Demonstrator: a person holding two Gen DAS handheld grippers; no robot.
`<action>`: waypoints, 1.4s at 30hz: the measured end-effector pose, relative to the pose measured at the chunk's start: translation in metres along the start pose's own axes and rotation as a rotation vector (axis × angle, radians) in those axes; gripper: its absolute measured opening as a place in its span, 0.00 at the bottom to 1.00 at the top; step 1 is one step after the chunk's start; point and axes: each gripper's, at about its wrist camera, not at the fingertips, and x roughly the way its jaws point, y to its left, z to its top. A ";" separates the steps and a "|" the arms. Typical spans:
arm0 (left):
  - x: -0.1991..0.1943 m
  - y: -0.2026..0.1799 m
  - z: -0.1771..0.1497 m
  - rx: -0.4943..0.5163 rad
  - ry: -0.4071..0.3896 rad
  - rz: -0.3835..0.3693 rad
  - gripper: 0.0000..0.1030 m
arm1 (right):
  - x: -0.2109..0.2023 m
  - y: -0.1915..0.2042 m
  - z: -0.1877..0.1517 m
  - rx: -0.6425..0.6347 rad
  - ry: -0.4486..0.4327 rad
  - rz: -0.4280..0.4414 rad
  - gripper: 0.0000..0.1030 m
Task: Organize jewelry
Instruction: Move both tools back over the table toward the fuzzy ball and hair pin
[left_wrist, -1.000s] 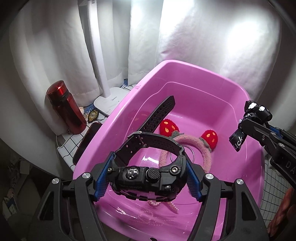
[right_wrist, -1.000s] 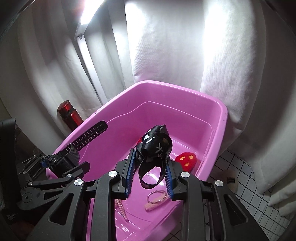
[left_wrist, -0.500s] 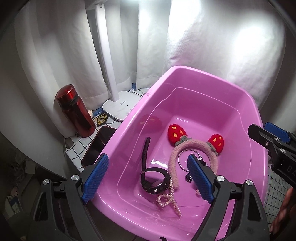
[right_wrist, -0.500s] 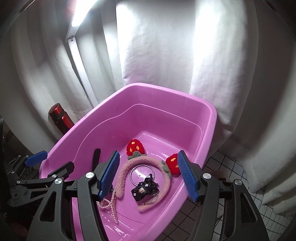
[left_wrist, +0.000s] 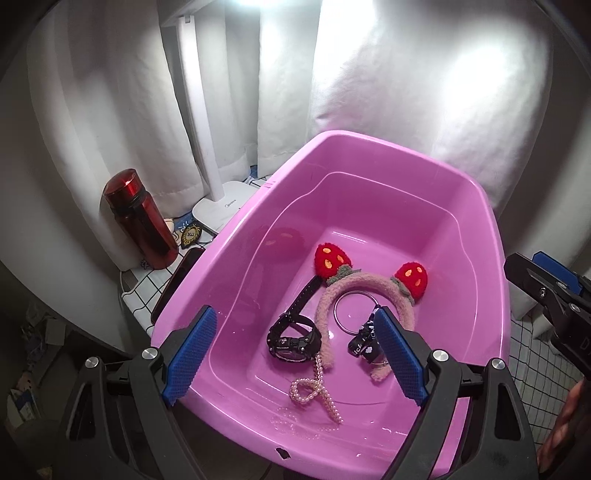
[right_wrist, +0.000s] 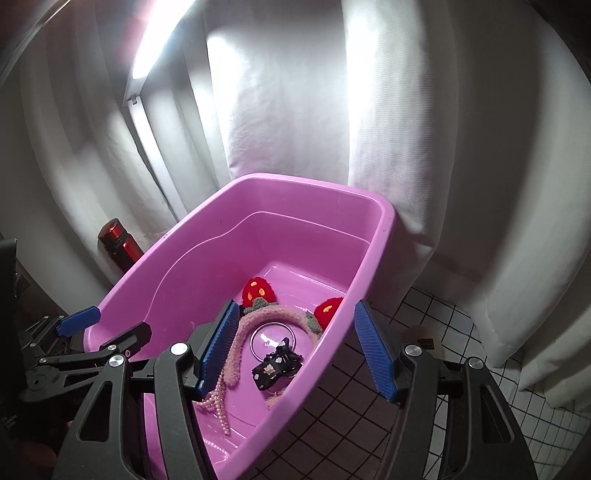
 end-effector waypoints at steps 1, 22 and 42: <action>-0.003 -0.003 -0.001 0.003 -0.004 -0.005 0.83 | -0.006 -0.004 -0.003 0.006 -0.008 -0.003 0.61; -0.046 -0.147 -0.013 0.152 -0.062 -0.240 0.83 | -0.098 -0.132 -0.103 0.210 -0.022 -0.213 0.61; 0.003 -0.210 -0.007 0.176 -0.065 -0.189 0.83 | 0.023 -0.143 -0.171 0.242 0.123 -0.138 0.60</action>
